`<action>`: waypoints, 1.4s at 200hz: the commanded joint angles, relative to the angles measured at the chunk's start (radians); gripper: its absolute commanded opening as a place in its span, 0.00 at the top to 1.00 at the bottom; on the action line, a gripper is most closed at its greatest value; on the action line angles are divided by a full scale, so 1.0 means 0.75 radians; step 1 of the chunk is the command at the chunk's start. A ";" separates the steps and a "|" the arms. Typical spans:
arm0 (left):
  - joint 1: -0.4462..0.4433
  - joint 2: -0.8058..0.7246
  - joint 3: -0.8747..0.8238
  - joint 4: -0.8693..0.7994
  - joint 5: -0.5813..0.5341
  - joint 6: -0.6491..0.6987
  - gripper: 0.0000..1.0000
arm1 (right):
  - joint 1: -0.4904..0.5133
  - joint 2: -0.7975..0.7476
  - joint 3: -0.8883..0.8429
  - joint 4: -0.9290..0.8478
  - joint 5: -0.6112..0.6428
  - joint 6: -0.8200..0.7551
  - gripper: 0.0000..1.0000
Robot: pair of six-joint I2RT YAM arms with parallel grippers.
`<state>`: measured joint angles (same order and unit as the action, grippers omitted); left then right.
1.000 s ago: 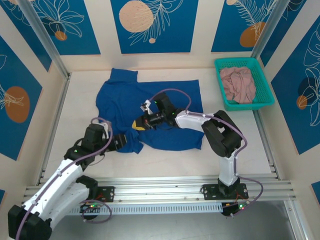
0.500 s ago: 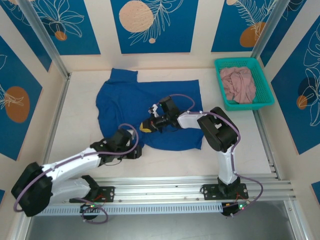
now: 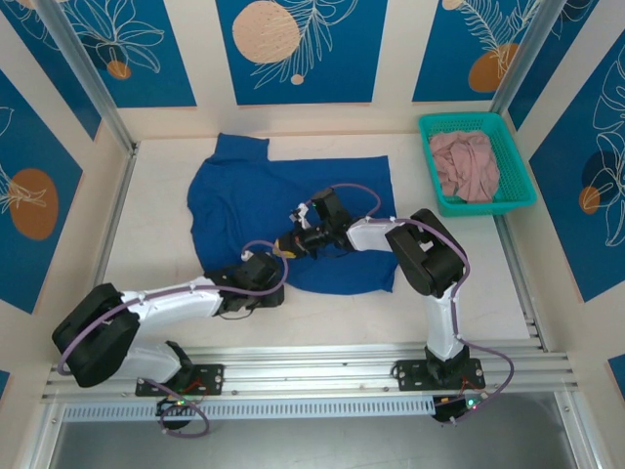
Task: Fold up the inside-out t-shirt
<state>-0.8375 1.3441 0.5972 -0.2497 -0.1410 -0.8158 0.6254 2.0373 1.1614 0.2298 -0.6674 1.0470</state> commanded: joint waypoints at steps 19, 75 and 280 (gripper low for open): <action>-0.008 0.018 0.016 -0.005 -0.142 -0.046 0.54 | -0.010 0.014 -0.045 0.040 -0.041 -0.015 1.00; -0.003 0.033 0.014 0.020 -0.174 -0.035 0.65 | -0.010 0.016 -0.063 0.058 -0.039 -0.007 1.00; 0.105 -0.928 -0.075 -0.658 -0.303 0.000 1.00 | -0.010 0.016 -0.010 -0.125 0.049 -0.113 1.00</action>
<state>-0.7944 0.7193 0.5503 -0.6178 -0.3458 -0.8322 0.6174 2.0388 1.1301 0.1967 -0.6468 1.0008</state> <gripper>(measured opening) 0.046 0.061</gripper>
